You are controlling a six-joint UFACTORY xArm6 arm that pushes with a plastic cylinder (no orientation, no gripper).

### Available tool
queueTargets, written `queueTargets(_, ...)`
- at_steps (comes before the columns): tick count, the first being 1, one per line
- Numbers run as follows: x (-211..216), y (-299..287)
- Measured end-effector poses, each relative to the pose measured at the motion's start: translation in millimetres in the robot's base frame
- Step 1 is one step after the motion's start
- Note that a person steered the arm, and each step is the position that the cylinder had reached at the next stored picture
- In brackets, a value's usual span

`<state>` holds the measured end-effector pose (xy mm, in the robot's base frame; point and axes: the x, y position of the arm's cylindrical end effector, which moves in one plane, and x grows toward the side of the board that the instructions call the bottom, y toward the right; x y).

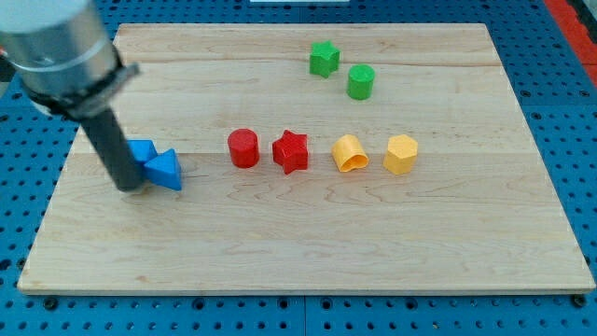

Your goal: Push the blue cube to the top of the blue triangle

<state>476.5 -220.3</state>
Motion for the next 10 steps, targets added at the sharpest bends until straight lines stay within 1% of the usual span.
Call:
queueTargets(1,-29,-25)
queueTargets(2,-29,-26)
queueTargets(3,-3,-45)
queueTargets(4,17,-41)
queueTargets(5,12,-28)
queueTargets(7,-46,6)
queueTargets(8,-64,28)
queueTargets(9,-60,47)
queueTargets(10,-29,47)
